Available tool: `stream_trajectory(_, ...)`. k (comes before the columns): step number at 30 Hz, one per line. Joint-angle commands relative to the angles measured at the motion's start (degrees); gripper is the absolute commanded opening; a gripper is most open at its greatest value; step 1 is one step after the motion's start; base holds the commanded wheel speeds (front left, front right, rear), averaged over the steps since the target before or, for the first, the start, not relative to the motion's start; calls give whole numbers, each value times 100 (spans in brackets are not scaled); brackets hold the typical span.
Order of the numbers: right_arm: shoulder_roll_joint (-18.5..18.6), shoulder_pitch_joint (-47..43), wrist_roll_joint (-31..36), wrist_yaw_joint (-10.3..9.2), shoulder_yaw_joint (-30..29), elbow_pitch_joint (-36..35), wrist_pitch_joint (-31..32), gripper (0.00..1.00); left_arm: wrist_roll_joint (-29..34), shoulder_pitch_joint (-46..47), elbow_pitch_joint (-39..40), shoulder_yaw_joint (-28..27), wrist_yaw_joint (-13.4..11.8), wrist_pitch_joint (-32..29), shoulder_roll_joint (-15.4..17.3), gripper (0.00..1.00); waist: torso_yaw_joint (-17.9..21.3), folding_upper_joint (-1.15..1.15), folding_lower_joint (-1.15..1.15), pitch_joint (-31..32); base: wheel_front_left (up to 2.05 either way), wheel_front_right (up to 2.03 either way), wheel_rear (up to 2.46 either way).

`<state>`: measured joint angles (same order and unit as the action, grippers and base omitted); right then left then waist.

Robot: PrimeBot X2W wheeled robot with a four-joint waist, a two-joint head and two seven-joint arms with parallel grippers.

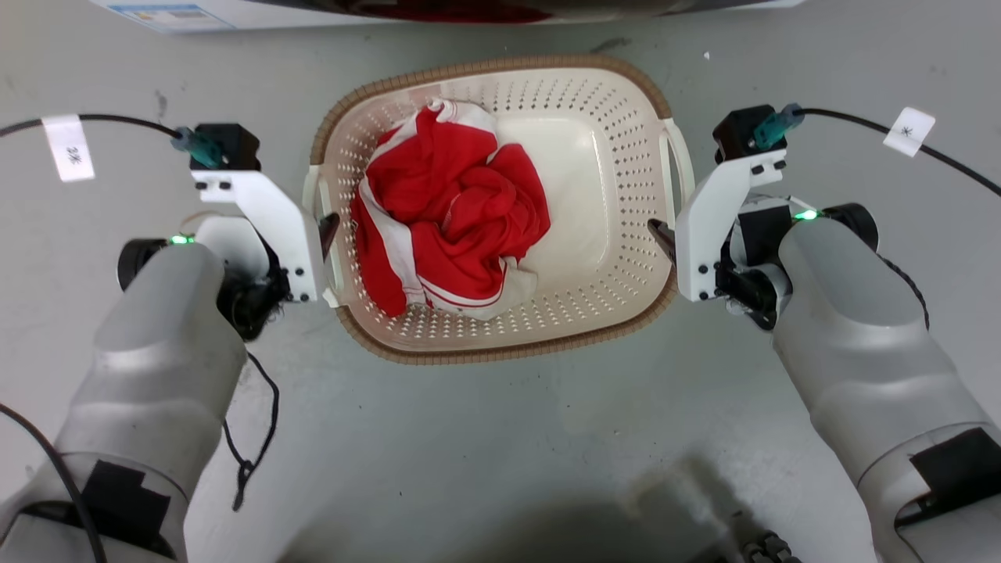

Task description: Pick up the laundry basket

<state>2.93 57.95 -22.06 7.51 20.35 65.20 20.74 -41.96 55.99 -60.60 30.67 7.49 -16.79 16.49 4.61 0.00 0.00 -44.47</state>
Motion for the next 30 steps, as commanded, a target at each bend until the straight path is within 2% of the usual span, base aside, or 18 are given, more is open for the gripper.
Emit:
stream_trajectory(1, -10, 188, -110, -4, 105, 77, -19, 100, -117, 186, 28, 80, -2, -40, 70, 100, 33, 0, 0, -163, 0, 0, 0)
stream_trajectory(14, -10, 553, -727, -4, 700, 391, -85, 100, -541, 661, -193, 622, -3, -119, 24, 100, 5, 0, 0, -604, 0, 0, 0)
stream_trajectory(15, -10, 556, -792, -4, 734, 416, -74, 95, -593, 679, -213, 645, -2, -148, 2, 52, 1, 0, 0, -610, 0, 0, 0)
stream_trajectory(16, -10, 552, -857, -4, 757, 436, -48, 49, -629, 693, -232, 681, -3, -177, -22, 33, -7, 0, 0, -614, 0, 0, 0)
stream_trajectory(17, -10, 569, -871, -4, 811, 456, -27, 35, -677, 706, -249, 706, -2, -202, -30, 0, -10, 0, 0, -623, 0, 0, 0)
stream_trajectory(18, -10, 585, -905, -4, 853, 473, -16, 0, -713, 716, -272, 734, -2, -224, -31, 0, -13, 0, 0, -634, 0, 0, 0)
stream_trajectory(30, -32, 565, -1310, 6, 1220, 548, 58, 0, -1032, 780, -376, 1079, 1, -315, -90, 0, -44, 0, 0, -537, 0, 0, 0)
